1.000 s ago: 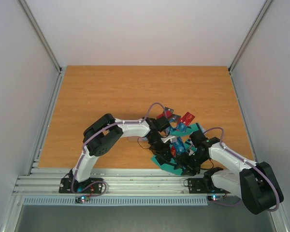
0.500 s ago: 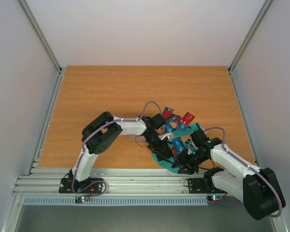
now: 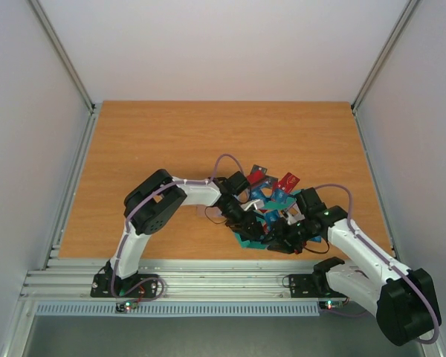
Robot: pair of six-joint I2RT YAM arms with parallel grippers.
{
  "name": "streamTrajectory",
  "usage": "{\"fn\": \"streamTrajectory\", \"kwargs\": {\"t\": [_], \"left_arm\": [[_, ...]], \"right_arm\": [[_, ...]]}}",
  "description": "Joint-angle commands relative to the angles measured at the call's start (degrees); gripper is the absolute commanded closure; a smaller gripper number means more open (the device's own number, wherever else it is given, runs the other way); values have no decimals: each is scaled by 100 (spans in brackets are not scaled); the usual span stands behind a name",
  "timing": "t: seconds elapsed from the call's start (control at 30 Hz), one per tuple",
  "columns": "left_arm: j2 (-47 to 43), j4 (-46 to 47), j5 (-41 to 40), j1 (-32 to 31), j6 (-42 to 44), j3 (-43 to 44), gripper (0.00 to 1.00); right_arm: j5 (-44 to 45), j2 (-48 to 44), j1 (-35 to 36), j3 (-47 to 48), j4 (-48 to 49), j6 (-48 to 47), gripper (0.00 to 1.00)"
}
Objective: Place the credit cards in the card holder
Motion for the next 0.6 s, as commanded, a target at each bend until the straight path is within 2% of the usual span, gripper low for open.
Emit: {"fn": "streamTrajectory", "kwargs": {"t": [0.0, 0.33, 0.57], "left_arm": [[103, 126, 106, -108, -197, -167, 73], [140, 247, 184, -35, -350, -122, 73], [175, 197, 184, 14, -344, -30, 73]], "right_arm": [[372, 26, -19, 249, 824, -22, 70], [463, 664, 5, 430, 833, -182, 73], [611, 1069, 38, 546, 683, -306, 86]]}}
